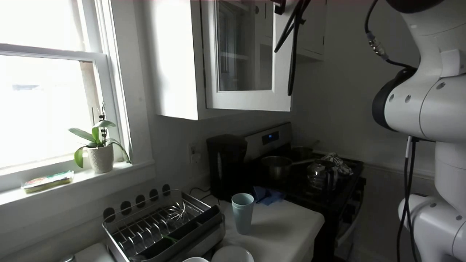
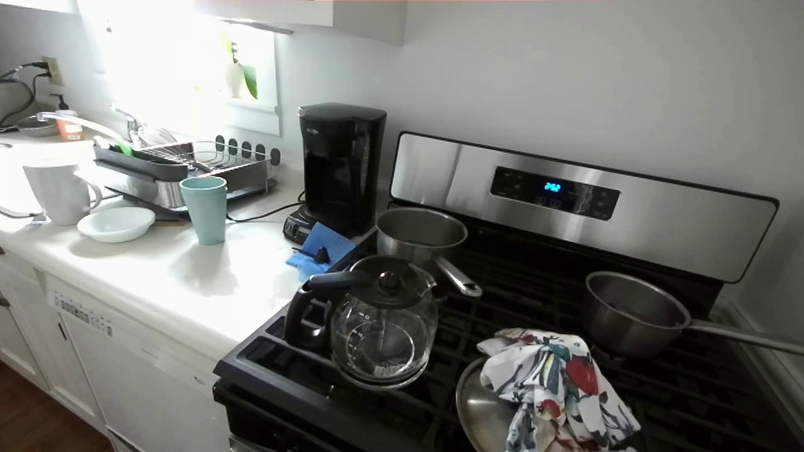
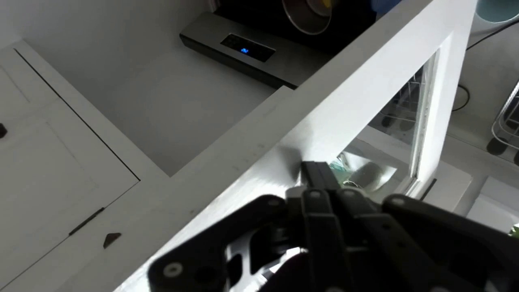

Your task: Place the cup in the cabinet, then close the cabinet

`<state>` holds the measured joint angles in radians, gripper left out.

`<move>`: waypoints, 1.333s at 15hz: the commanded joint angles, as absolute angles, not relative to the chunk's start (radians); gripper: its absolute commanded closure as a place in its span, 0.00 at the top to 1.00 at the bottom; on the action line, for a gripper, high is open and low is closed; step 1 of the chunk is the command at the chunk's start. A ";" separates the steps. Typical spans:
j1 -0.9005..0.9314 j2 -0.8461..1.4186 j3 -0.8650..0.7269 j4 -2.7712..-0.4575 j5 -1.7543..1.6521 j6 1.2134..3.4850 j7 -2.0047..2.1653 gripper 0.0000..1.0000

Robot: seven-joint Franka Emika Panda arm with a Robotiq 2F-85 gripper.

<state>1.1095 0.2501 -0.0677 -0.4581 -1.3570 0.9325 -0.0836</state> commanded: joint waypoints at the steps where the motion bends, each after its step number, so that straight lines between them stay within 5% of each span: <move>1: 1.016 0.235 -0.035 -0.454 -1.332 0.952 -0.095 0.00; 20: 0.542 0.144 0.087 -0.475 -0.933 1.164 -0.216 0.00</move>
<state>0.6137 0.1782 0.0756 -0.4547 -0.9845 1.1396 -0.1570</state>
